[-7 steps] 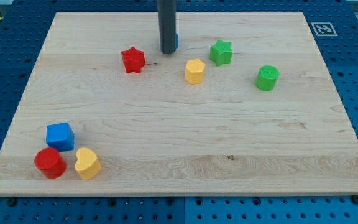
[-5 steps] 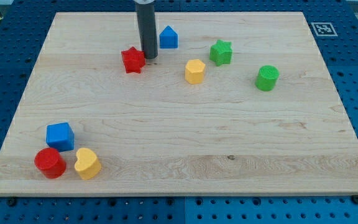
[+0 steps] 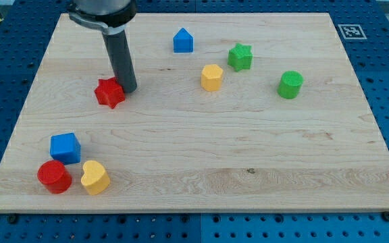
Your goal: Move the red star diagonal to the red circle
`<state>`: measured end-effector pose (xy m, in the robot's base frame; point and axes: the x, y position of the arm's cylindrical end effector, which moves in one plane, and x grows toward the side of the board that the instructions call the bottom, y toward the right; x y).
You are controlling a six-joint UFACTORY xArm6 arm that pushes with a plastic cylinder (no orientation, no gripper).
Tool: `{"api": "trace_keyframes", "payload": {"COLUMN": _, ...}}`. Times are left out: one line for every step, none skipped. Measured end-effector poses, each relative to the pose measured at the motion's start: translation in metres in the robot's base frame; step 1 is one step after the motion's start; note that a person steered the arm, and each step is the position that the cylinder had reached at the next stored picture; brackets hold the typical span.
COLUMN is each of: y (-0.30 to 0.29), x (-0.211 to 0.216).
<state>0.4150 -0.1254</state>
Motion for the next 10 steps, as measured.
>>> {"api": "trace_keyframes", "payload": {"y": 0.0, "x": -0.009}}
{"api": "trace_keyframes", "payload": {"y": -0.006, "x": -0.029}}
{"api": "trace_keyframes", "payload": {"y": -0.042, "x": -0.024}}
{"api": "trace_keyframes", "payload": {"y": -0.051, "x": 0.005}}
{"api": "trace_keyframes", "payload": {"y": -0.041, "x": 0.015}}
{"api": "trace_keyframes", "payload": {"y": -0.026, "x": 0.02}}
{"api": "trace_keyframes", "payload": {"y": -0.02, "x": 0.039}}
{"api": "trace_keyframes", "payload": {"y": -0.013, "x": 0.053}}
{"api": "trace_keyframes", "payload": {"y": -0.007, "x": 0.047}}
{"api": "trace_keyframes", "payload": {"y": 0.026, "x": 0.045}}
